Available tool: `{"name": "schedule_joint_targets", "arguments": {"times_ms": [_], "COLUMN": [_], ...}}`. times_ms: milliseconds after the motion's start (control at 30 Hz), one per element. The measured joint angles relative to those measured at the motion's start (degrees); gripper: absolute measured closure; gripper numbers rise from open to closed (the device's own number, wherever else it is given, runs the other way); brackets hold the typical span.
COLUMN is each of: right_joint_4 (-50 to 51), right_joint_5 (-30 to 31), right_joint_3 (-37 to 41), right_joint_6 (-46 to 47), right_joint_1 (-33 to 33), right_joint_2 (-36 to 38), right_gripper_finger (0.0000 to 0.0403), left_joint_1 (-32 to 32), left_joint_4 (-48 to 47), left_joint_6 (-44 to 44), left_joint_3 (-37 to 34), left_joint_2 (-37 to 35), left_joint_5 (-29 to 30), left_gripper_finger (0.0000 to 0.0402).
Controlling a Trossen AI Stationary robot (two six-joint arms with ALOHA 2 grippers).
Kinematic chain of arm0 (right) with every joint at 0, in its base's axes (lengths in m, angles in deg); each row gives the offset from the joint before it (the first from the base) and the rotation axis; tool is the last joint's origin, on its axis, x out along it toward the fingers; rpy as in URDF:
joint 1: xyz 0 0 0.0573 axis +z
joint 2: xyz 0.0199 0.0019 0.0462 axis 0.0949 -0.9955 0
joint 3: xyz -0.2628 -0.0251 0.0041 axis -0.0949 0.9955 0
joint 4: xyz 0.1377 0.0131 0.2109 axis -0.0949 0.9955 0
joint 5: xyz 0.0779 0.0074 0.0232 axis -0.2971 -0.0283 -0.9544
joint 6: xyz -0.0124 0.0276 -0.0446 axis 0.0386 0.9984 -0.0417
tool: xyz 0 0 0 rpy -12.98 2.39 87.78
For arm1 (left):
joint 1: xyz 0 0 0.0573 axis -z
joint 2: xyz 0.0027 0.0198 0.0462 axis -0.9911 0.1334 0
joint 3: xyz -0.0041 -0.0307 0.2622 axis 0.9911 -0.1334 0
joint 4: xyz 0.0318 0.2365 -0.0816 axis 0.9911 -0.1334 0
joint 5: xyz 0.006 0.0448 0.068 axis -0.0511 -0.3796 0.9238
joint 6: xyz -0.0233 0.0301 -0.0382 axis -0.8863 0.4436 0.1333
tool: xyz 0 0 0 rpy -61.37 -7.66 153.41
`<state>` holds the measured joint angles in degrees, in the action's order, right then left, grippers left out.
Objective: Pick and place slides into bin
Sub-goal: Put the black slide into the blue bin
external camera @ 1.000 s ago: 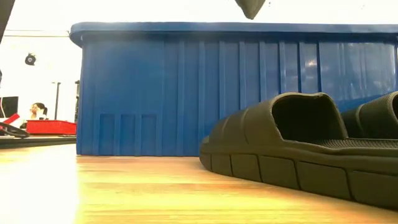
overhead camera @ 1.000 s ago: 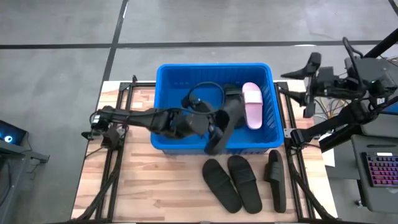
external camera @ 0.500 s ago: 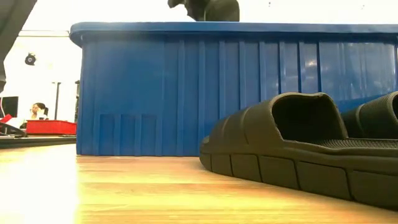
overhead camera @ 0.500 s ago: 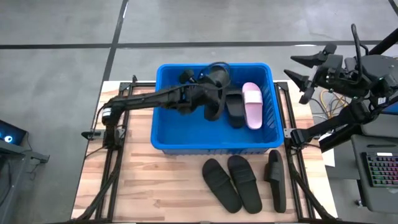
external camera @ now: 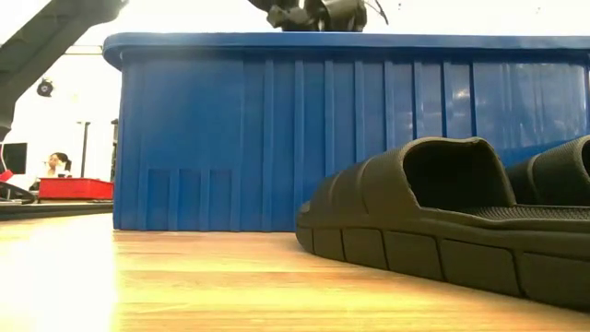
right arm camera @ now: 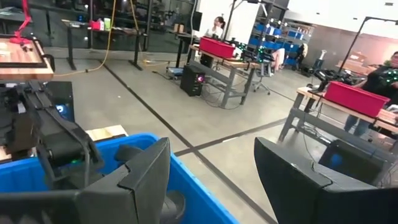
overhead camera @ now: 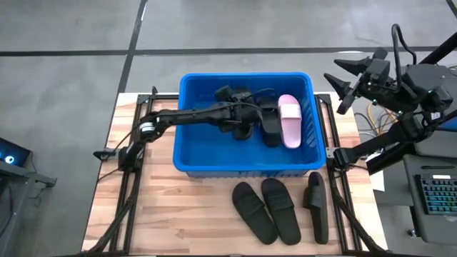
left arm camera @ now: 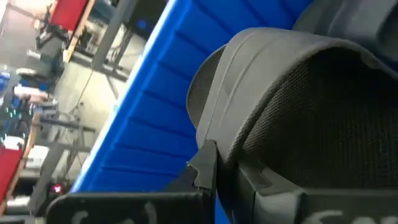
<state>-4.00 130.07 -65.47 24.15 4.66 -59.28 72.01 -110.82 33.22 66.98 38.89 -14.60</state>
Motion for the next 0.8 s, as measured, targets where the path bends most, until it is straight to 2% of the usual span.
{"name": "schedule_joint_targets", "arguments": {"times_ms": [333, 500, 800], "right_joint_4": [0.0, 0.2, 0.2], "right_joint_5": [0.1, 0.1, 0.1], "right_joint_3": [0.0, 0.0, 0.0], "right_joint_6": [-0.1, -0.9, -1.6], "right_joint_1": [0.0, 0.0, 0.0], "right_joint_2": [0.0, 0.4, 0.8], "right_gripper_finger": [0.0179, 0.0179, 0.0179], "left_joint_1": [-2.7, -3.3, -3.3], "left_joint_4": [1.9, 6.2, 7.5], "left_joint_6": [-3.2, -2.6, -1.6], "left_joint_3": [-0.1, -1.7, -4.1], "left_joint_2": [2.9, 3.6, 5.0], "left_joint_5": [-1.7, -5.6, -5.3], "left_gripper_finger": [0.04, 0.04, 0.04]}}
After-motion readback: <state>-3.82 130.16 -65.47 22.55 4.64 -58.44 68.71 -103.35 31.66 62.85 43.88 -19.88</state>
